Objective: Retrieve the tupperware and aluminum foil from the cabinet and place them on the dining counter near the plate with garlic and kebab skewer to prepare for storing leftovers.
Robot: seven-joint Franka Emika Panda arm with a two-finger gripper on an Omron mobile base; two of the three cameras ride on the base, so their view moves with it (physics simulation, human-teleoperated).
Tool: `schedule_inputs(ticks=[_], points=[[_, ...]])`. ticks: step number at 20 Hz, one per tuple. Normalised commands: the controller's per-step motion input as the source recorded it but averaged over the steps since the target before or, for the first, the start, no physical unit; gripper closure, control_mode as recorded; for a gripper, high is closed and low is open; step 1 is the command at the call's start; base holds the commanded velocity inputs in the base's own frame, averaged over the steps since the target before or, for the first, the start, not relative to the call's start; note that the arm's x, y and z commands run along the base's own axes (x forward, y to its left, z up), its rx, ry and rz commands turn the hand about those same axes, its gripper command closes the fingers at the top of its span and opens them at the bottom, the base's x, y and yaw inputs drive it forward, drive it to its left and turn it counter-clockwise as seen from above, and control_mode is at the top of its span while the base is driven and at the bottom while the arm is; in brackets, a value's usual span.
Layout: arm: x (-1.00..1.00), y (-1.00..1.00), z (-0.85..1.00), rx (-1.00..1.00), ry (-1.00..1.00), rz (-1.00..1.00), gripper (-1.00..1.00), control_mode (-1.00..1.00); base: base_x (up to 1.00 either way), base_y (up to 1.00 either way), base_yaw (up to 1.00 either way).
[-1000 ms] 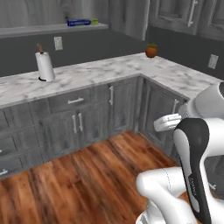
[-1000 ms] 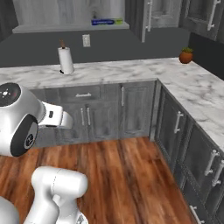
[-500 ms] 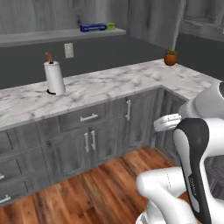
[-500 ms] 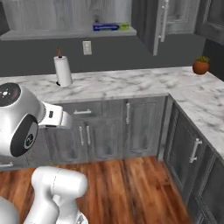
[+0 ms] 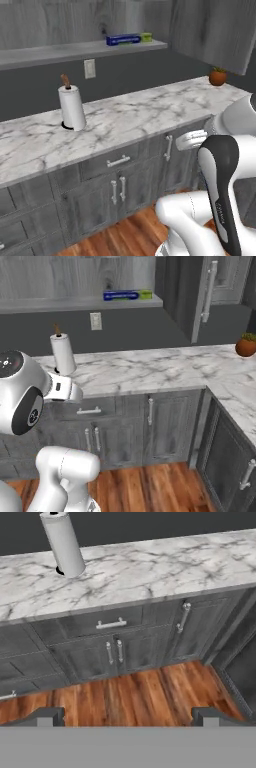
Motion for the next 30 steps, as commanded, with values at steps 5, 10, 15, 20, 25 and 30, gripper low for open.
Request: schedule_inputs(ticks=[5,10,15,20,25,30], points=[[0.00,0.00,0.00,0.00,0.00,0.00,-1.00,1.00,1.00,0.00,0.00],[0.00,0.00,0.00,0.00,0.00,0.00,-1.00,1.00,1.00,0.00,-0.03],[0.00,0.00,0.00,0.00,0.00,0.00,-1.00,1.00,0.96,0.00,-0.12],[0.00,0.00,0.00,0.00,0.00,0.00,-1.00,1.00,0.85,0.00,-0.14],[0.36,0.00,0.36,0.00,-0.08,-0.06,-1.00,-1.00,0.00,0.00,0.00],[0.20,0.09,0.59,0.00,-0.15,-0.07,-1.00,-1.00,0.00,0.00,0.00]])
